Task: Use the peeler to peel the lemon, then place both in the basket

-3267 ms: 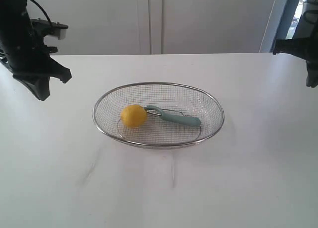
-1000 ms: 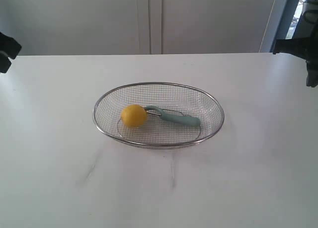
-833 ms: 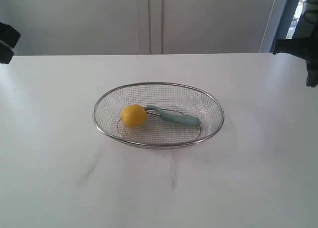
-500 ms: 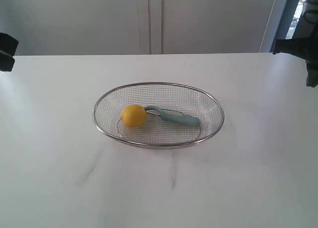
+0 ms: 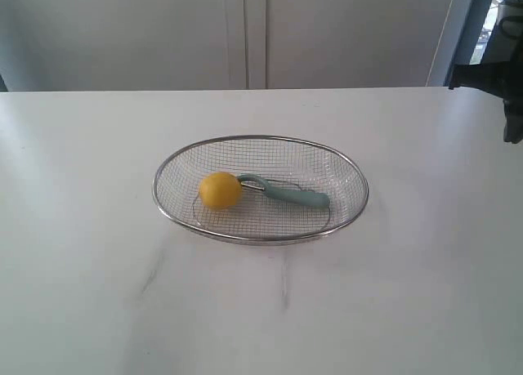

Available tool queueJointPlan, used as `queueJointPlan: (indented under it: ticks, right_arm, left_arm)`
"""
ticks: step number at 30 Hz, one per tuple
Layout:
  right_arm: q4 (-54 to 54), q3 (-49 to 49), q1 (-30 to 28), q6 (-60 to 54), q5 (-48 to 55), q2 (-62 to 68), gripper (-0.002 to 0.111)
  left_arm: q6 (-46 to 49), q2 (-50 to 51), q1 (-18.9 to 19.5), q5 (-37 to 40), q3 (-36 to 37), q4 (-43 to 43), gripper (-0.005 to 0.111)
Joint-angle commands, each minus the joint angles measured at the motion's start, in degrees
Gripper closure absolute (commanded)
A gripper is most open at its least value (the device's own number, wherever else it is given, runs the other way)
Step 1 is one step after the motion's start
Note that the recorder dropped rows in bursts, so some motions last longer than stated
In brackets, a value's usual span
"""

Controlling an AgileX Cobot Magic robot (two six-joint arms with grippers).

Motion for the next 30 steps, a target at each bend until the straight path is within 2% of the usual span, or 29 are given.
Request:
queueJointPlan:
  ticks: [1, 9, 13, 30]
  right_arm:
    - [-0.3, -0.3, -0.3, 0.0, -0.3, -0.4, 0.108]
    - [-0.3, -0.3, -0.3, 0.0, -0.3, -0.4, 0.108]
    - [-0.3, -0.3, -0.3, 0.0, -0.3, -0.4, 0.108]
    - [-0.3, -0.3, -0.3, 0.0, -0.3, -0.4, 0.108]
  left_arm:
    - [0.0, -5.6, 0.2, -6.1, 7.1, -0.7, 0.107]
    - [0.0, -14.6, 0.2, -17.1, 20.5, -0.7, 0.107]
    - [0.0, -19.0, 0.2, -19.1, 25.6, -0.2, 0.107]
    - [0.0, -39.7, 0.2, -19.3, 41.6, -0.2, 0.107]
